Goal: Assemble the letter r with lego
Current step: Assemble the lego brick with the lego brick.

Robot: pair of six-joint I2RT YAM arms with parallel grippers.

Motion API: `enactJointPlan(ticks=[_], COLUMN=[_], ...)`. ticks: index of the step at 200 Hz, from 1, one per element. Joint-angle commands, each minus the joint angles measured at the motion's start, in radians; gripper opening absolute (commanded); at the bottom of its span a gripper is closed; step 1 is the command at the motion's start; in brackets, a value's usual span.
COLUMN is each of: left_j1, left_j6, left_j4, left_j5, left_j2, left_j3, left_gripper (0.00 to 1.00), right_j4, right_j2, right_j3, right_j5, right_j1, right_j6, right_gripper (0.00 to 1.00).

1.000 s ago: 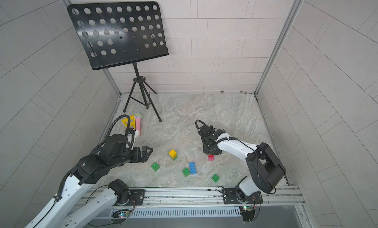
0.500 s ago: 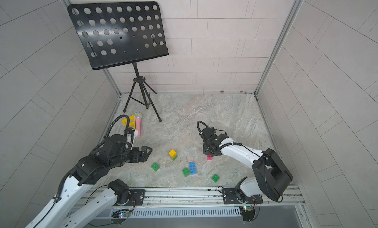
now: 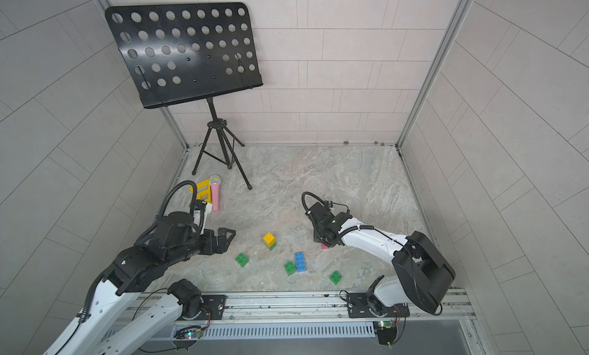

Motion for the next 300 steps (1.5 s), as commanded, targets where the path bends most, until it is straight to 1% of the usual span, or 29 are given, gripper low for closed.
enactJointPlan(ticks=[1, 37, 60, 106, 135, 159, 185, 205, 237, 269, 300], left_j1=[-0.003, -0.003, -0.003, -0.003, -0.003, -0.003, -0.002, -0.003, 0.000, 0.000, 0.001], left_j6=[-0.001, -0.001, -0.001, -0.001, -0.003, 0.002, 0.007, 0.004, -0.004, -0.005, -0.002], left_j4=[0.012, 0.011, 0.011, 0.011, 0.011, 0.016, 0.021, 0.022, 0.022, 0.031, 0.039], left_j5=[-0.015, -0.016, -0.015, -0.020, -0.022, -0.003, 0.014, 0.005, -0.016, -0.012, 0.004], left_j2=[-0.006, -0.009, -0.009, -0.017, -0.022, -0.017, -0.018, -0.027, -0.047, -0.056, -0.049], left_j3=[-0.014, -0.014, -0.014, -0.014, -0.014, -0.015, -0.015, -0.017, -0.020, -0.026, -0.031], left_gripper=[1.00, 1.00, 1.00, 1.00, 1.00, 1.00, 1.00, 1.00, 1.00, 1.00, 1.00], right_j4=[0.003, 0.017, 0.037, -0.003, -0.031, -0.033, -0.062, -0.108, -0.155, -0.203, -0.143], right_j2=[0.059, 0.091, 0.108, 0.162, 0.179, 0.195, 0.235, 0.267, 0.263, 0.239, 0.216], right_j3=[-0.018, 0.000, 0.026, 0.143, 0.202, 0.240, 0.303, 0.344, 0.355, 0.354, 0.304], right_j5=[0.004, -0.003, -0.022, -0.080, -0.109, -0.117, -0.138, -0.154, -0.144, -0.095, -0.108], right_j1=[0.020, 0.022, 0.022, 0.015, 0.014, 0.014, 0.014, 0.017, 0.022, 0.023, 0.023], right_j6=[0.048, 0.036, -0.005, -0.080, -0.095, -0.118, -0.174, -0.218, -0.278, -0.304, -0.283], right_gripper=[0.00, 0.00, 0.00, 0.00, 0.00, 0.00, 0.00, 0.00, 0.00, 0.00, 0.00])
